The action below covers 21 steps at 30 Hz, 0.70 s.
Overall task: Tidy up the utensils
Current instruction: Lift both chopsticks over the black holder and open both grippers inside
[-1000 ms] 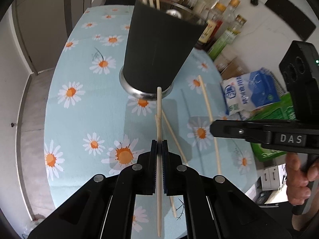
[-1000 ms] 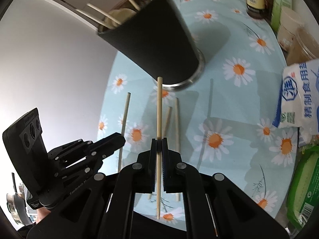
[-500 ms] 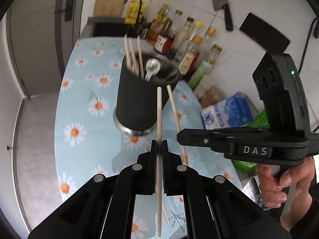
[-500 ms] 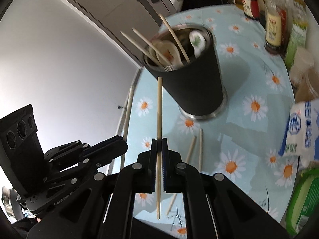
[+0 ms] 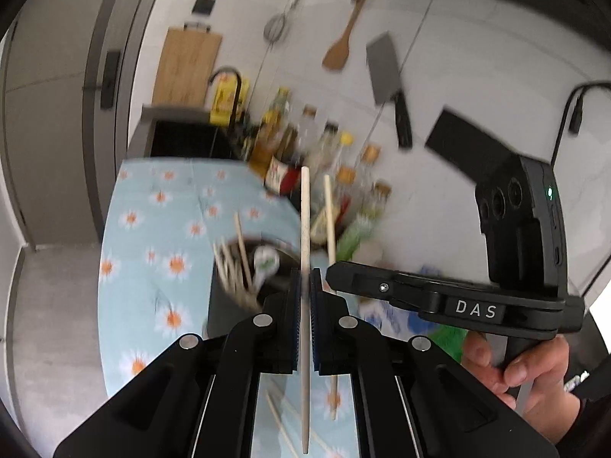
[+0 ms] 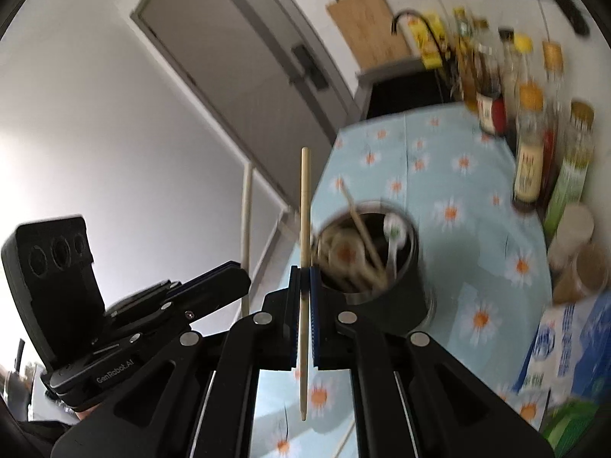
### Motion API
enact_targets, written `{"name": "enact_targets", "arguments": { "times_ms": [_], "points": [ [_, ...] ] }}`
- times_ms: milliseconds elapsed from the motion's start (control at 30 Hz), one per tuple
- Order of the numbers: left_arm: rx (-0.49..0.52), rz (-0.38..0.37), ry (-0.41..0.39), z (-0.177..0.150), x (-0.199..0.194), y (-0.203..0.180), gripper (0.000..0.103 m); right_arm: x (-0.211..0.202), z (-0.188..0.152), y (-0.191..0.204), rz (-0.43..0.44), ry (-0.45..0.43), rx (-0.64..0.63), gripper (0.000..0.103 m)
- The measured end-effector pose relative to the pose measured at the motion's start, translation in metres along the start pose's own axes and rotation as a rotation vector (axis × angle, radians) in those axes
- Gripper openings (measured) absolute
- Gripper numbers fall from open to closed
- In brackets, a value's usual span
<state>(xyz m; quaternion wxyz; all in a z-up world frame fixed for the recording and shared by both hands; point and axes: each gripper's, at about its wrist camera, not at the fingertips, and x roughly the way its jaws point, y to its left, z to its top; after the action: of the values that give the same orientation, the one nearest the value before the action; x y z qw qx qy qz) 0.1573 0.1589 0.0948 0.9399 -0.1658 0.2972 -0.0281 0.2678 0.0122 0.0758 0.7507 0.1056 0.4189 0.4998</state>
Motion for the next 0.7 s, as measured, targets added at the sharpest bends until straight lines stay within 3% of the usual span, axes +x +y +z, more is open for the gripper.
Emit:
{"name": "enact_targets", "arguments": {
  "times_ms": [200, 400, 700],
  "points": [
    [-0.018, -0.046, -0.203, 0.031, -0.003, 0.014, 0.004, -0.024, 0.036, -0.002, 0.017, -0.211, 0.006, 0.006],
    [-0.031, -0.082, -0.354, 0.047, -0.001, 0.023, 0.004, -0.030, 0.056, -0.006, 0.009, -0.333, -0.006, 0.006],
    [-0.025, -0.094, -0.432, 0.042, 0.020, 0.038, 0.004, -0.020, 0.055, -0.021, -0.041, -0.433, 0.001, 0.006]
  ]
}}
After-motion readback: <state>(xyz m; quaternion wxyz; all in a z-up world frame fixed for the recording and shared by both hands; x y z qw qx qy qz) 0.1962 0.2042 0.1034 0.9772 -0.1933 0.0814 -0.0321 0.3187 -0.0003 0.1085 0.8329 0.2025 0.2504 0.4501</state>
